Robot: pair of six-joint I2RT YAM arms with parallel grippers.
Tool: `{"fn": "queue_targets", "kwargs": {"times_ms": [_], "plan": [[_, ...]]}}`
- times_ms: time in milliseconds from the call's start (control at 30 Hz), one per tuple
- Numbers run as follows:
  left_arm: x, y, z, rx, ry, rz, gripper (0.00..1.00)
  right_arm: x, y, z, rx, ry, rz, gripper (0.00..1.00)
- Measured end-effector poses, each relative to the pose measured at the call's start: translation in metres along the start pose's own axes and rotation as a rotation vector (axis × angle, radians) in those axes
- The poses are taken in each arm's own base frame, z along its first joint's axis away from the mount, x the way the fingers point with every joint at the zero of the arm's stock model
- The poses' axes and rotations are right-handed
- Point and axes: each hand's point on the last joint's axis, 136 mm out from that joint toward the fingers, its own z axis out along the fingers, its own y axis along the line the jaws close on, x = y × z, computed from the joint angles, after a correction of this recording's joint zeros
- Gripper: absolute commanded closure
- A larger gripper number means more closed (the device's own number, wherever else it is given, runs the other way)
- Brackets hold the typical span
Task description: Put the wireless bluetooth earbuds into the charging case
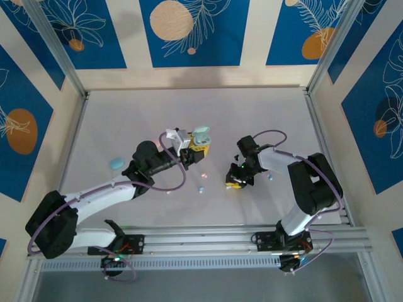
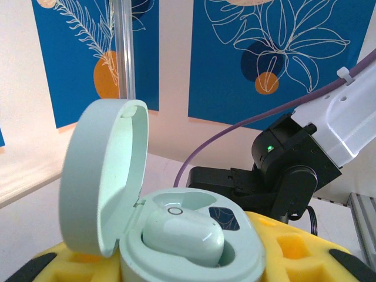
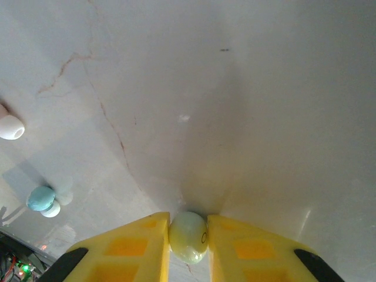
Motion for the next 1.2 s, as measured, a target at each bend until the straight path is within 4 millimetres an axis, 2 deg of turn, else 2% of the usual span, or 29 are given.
{"fn": "queue_targets", "kwargs": {"times_ms": [233, 367, 567, 900, 1033, 1200], "plan": [[0.0, 0.0, 0.0, 0.0, 0.0, 0.0, 0.68, 0.0, 0.003, -0.003, 0.013, -0.024, -0.008, 0.78], [0.002, 0.0, 0.0, -0.001, 0.008, -0.002, 0.68, -0.004, 0.013, -0.019, -0.003, -0.078, -0.039, 0.79], [0.015, 0.002, 0.003, -0.003, 0.043, -0.012, 0.68, -0.013, 0.042, -0.062, -0.063, -0.192, -0.096, 0.78], [0.033, 0.003, 0.003, -0.004, 0.098, 0.011, 0.68, -0.01, 0.101, -0.165, -0.205, -0.411, -0.237, 0.78], [0.041, 0.003, 0.005, 0.002, 0.118, 0.028, 0.68, -0.006, 0.122, -0.2, -0.246, -0.478, -0.302, 0.79], [0.048, 0.0, 0.007, 0.016, 0.137, 0.037, 0.68, 0.004, 0.139, -0.215, -0.266, -0.494, -0.372, 0.79]]}}
